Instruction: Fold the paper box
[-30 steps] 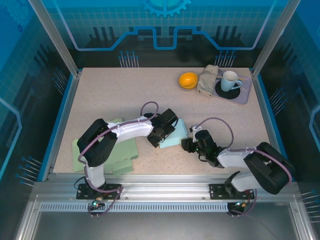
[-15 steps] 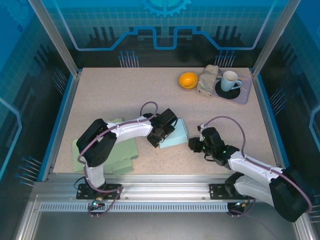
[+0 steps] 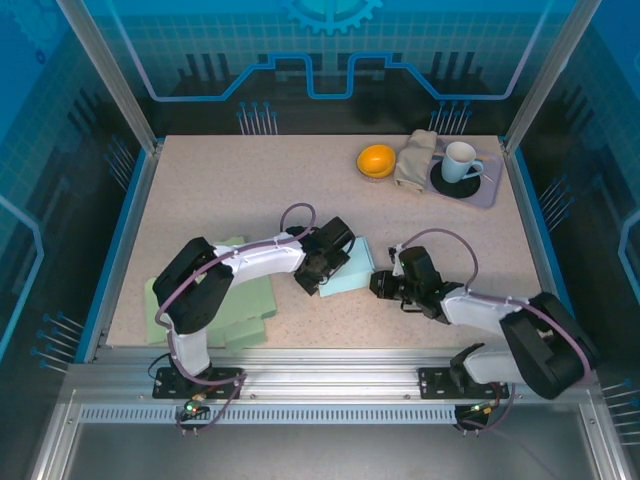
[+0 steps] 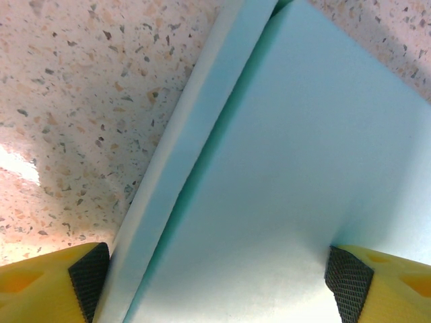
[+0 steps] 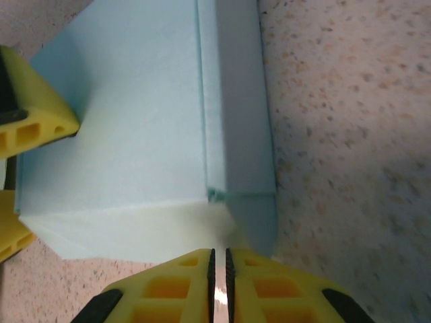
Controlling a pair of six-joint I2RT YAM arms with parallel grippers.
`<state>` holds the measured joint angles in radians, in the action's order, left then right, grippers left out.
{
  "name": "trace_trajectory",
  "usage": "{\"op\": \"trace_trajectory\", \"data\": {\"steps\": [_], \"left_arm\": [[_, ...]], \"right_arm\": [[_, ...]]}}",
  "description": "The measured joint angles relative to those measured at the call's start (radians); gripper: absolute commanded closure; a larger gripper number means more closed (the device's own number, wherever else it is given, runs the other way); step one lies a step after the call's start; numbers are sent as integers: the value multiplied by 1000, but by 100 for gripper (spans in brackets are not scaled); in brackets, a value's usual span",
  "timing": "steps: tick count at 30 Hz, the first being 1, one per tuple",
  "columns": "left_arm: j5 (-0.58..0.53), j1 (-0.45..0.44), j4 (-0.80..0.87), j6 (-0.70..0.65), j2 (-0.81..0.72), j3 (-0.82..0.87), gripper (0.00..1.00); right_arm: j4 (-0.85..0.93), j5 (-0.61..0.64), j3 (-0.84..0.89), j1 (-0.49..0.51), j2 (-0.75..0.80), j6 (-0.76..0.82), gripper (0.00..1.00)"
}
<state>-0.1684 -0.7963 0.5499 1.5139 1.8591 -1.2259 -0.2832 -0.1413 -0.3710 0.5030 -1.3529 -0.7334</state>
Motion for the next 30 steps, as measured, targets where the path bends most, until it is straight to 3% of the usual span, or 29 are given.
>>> {"op": "trace_trajectory", "data": {"steps": [9,16,20,30], "left_arm": [[-3,22,-17,7,7,-2,14],[6,21,-29,11,9,-2,14],[8,21,-29,14,11,-2,14],[12,21,-31,25,14,-2,14]], "right_arm": [[-137,20,-35,16,-130,-5,87],[-111,95,-52,213,-41,-73,87],[-123,138,-70,266,-33,-123,87],[-288,179,-83,277,-270,-206,87]]}}
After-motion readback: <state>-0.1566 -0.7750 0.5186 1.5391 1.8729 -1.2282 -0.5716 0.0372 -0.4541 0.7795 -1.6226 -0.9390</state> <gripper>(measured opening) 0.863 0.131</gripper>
